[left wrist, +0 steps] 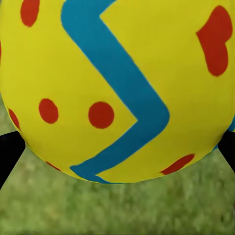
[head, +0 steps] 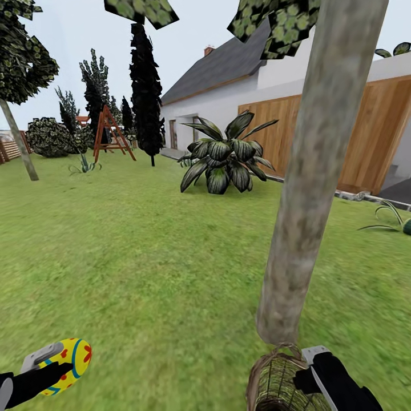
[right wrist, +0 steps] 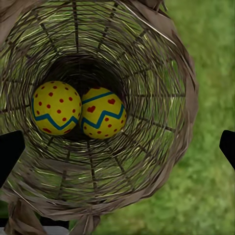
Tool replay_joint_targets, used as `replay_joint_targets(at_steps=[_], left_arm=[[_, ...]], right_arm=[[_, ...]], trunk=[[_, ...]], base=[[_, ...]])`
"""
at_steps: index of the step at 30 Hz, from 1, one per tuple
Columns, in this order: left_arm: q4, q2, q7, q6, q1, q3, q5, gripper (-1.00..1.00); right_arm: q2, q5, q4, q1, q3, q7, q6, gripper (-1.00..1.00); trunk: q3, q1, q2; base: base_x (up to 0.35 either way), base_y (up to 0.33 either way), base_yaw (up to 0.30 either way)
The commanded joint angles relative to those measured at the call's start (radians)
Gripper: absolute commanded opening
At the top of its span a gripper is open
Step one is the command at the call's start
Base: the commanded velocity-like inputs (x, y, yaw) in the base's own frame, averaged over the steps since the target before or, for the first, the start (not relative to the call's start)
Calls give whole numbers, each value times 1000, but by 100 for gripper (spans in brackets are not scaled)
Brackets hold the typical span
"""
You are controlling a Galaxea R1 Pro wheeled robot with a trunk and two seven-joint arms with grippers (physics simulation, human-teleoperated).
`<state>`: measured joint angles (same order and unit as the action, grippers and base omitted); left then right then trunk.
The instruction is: Take the three Easter eggs out of the wicker basket on the lawn in the garden, then place them on the lawn next to a single tree (choose any tree) so that all three eggs are next to the same tree and none are left in the basket.
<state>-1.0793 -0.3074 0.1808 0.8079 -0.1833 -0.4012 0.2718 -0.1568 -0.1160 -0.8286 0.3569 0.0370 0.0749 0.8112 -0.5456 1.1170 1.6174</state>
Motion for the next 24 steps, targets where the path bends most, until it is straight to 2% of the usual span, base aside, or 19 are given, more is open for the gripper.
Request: replay_joint_targets(at_steps=[1,3,19,24], left_arm=[[-1,0,6,5,-1,-2,-3,-100],[-1,1,6,5,-1,-2,-3,-100],[1,14,5,4,-1,-1,-5,-100],[1,14,6,4,-1,-1,-5,-100]], right_arm=[[-2,-10,-1,1,2,8,5,100],[-2,-10,-1,0,1,8,5,100],[-3,-10,-1,0,1,8,5,100],[-3,-10,-1,0,1,8,5,100]], trunk=[[-1,0,1],[-1,0,1],[49,-61,-111],[46,-58,-104]], base=[[0,0,0],[0,0,0],[0,0,0],[0,0,0]])
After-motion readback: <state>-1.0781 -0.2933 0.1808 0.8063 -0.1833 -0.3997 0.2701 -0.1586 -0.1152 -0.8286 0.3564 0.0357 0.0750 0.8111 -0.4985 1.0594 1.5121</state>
